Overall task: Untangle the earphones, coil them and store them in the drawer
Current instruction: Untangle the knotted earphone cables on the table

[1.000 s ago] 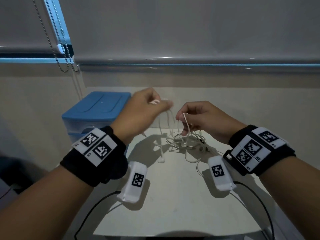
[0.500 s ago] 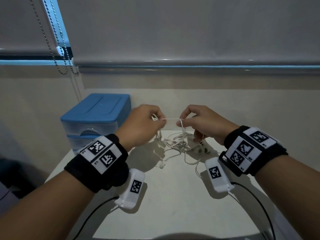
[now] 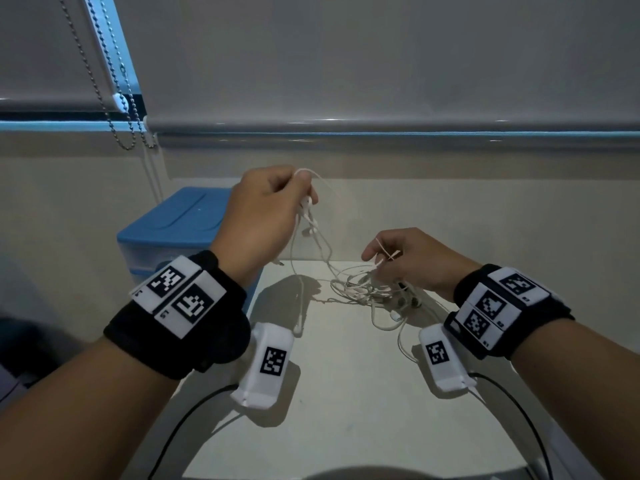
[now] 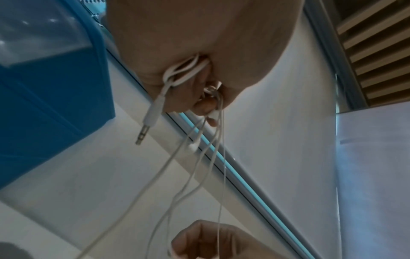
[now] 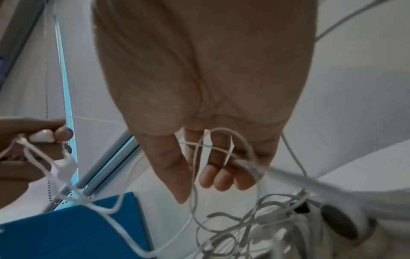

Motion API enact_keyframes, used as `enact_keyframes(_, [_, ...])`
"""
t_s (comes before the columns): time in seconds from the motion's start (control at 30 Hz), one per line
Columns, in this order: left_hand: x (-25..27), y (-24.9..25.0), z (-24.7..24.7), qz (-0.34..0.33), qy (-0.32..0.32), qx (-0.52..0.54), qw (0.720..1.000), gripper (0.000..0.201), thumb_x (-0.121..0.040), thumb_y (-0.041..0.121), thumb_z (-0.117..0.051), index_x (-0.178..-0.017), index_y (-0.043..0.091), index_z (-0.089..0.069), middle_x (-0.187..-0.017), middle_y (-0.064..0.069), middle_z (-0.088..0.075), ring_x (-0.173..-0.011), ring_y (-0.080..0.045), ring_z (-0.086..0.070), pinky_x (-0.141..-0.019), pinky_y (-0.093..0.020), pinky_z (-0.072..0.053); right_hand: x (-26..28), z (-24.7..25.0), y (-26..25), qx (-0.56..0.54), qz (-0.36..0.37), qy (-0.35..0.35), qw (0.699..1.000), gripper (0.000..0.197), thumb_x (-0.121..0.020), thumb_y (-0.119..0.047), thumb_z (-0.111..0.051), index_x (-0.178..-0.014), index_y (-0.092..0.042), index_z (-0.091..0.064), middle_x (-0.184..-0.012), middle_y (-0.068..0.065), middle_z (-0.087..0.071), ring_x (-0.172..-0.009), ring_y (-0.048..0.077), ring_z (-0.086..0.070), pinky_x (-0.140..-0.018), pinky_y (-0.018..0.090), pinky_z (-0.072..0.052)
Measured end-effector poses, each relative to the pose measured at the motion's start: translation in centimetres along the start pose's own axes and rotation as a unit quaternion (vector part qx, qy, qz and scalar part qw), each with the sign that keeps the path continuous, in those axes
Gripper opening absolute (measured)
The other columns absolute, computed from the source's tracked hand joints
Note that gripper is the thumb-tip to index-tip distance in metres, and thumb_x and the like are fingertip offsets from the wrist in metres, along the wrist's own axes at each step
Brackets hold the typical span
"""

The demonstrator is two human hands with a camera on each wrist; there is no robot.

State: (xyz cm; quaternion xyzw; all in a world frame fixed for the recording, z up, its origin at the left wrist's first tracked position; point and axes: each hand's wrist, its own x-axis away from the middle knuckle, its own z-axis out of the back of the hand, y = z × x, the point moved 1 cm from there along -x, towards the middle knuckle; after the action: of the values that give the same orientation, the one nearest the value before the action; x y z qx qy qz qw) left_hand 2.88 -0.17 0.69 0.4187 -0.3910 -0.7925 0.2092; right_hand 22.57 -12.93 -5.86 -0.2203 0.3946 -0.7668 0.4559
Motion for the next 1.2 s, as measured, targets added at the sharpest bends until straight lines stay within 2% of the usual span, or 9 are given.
enact_keyframes(0.13, [-0.8, 1.1, 0.8, 0.021, 0.029, 0.073, 0.997, 0.044, -0.107, 0.038, -0.048, -0.078, 0.014, -0.072, -0.054, 0.011, -0.044, -0.044, -0.001, -0.037, -0.043, -0.014, -0.033, -0.1, -0.1, 0.6, 0.029, 0.001, 0.000, 1.000, 0.035, -0.077, 0.006, -0.079, -0.096, -0.023, -0.072, -0.101, 0.002, -0.066, -0.090, 0.018, -0.065, -0.084, 0.039, -0.057])
enact_keyframes(0.27, [-1.9, 1.9, 1.8, 0.034, 0.025, 0.125, 0.991, 0.042, -0.107, 0.040, -0.049, -0.087, 0.011, -0.072, -0.048, 0.015, -0.038, -0.039, -0.003, -0.030, -0.039, -0.019, -0.024, 0.0, -0.2, 1.2, 0.066, -0.014, -0.027, 0.997, 0.031, -0.078, -0.006, -0.084, -0.097, -0.026, -0.070, -0.093, 0.002, -0.070, -0.086, 0.032, -0.071, -0.086, 0.054, -0.058])
enact_keyframes(0.4, [-2.5, 2.6, 2.6, 0.059, -0.035, 0.120, 0.990, 0.021, -0.097, 0.031, -0.069, -0.109, 0.014, -0.068, -0.056, 0.009, -0.038, -0.045, -0.008, -0.025, -0.040, -0.022, -0.021, -0.2, 0.0, 1.1, 0.077, -0.027, -0.026, 0.996, 0.021, -0.085, -0.008, -0.077, -0.098, -0.022, -0.068, -0.070, 0.000, -0.071, -0.075, 0.033, -0.069, -0.074, 0.044, -0.056])
enact_keyframes(0.5, [-2.7, 2.7, 2.9, 0.087, -0.116, 0.090, 0.985, 0.046, -0.083, 0.016, -0.083, -0.123, 0.025, -0.063, -0.063, 0.003, -0.036, -0.048, -0.010, -0.025, -0.039, -0.023, -0.023, -0.2, 0.1, 1.0, 0.083, -0.049, -0.017, 0.995, 0.010, -0.089, -0.009, -0.075, -0.094, -0.016, -0.069, -0.067, 0.003, -0.072, -0.071, 0.025, -0.072, -0.067, 0.035, -0.053])
enact_keyframes(0.6, [-2.6, 3.0, 3.4, 0.091, -0.139, 0.099, 0.981, 0.056, -0.082, 0.003, -0.079, -0.130, 0.025, -0.059, -0.062, 0.003, -0.035, -0.045, -0.008, -0.026, -0.037, -0.021, -0.024, -0.3, 0.3, 1.4, 0.037, -0.095, 0.016, 0.995, 0.006, -0.093, -0.003, -0.068, -0.098, -0.002, -0.067, -0.066, 0.008, -0.072, -0.070, 0.027, -0.076, -0.061, 0.031, -0.053])
enact_keyframes(0.7, [-2.7, 3.2, 3.8, 0.068, -0.113, 0.111, 0.985, 0.050, -0.086, -0.002, -0.074, -0.129, 0.020, -0.062, -0.062, 0.003, -0.038, -0.045, -0.008, -0.028, -0.038, -0.019, -0.025, -0.2, 0.6, 1.5, 0.006, -0.122, 0.029, 0.992, 0.008, -0.096, 0.001, -0.055, -0.097, 0.000, -0.062, -0.076, 0.022, -0.074, -0.069, 0.040, -0.074, -0.058, 0.034, -0.051])
enact_keyframes(0.97, [-3.9, 4.3, 5.7, -0.028, 0.014, 0.219, 0.975, 0.020, -0.097, 0.006, -0.062, -0.114, 0.015, -0.065, -0.061, 0.008, -0.042, -0.044, -0.004, -0.030, -0.042, -0.019, -0.028, 0.0, 0.6, 1.4, 0.017, -0.130, 0.019, 0.991, 0.015, -0.092, 0.009, -0.056, -0.103, -0.001, -0.060, -0.083, 0.030, -0.074, -0.063, 0.038, -0.073, -0.057, 0.040, -0.055])
enact_keyframes(1.07, [-4.0, 4.5, 5.8, -0.032, 0.025, 0.214, 0.976, 0.019, -0.096, 0.007, -0.062, -0.112, 0.016, -0.066, -0.066, 0.006, -0.042, -0.046, -0.006, -0.030, -0.042, -0.020, -0.028, 0.1, 0.6, 1.3, 0.059, -0.121, 0.020, 0.991, 0.024, -0.087, 0.009, -0.063, -0.105, -0.008, -0.063, -0.085, 0.021, -0.075, -0.064, 0.029, -0.072, -0.059, 0.035, -0.056])
enact_keyframes(1.2, [-3.8, 4.3, 4.8, -0.015, 0.004, 0.183, 0.983, 0.021, -0.096, 0.006, -0.062, -0.114, 0.015, -0.067, -0.063, 0.007, -0.043, -0.044, -0.006, -0.029, -0.041, -0.020, -0.027, 0.3, 0.3, 0.4, 0.092, -0.044, 0.003, 0.995, 0.044, -0.084, 0.003, -0.071, -0.112, -0.030, -0.063, -0.108, 0.002, -0.064, -0.088, 0.021, -0.066, -0.075, 0.040, -0.059])
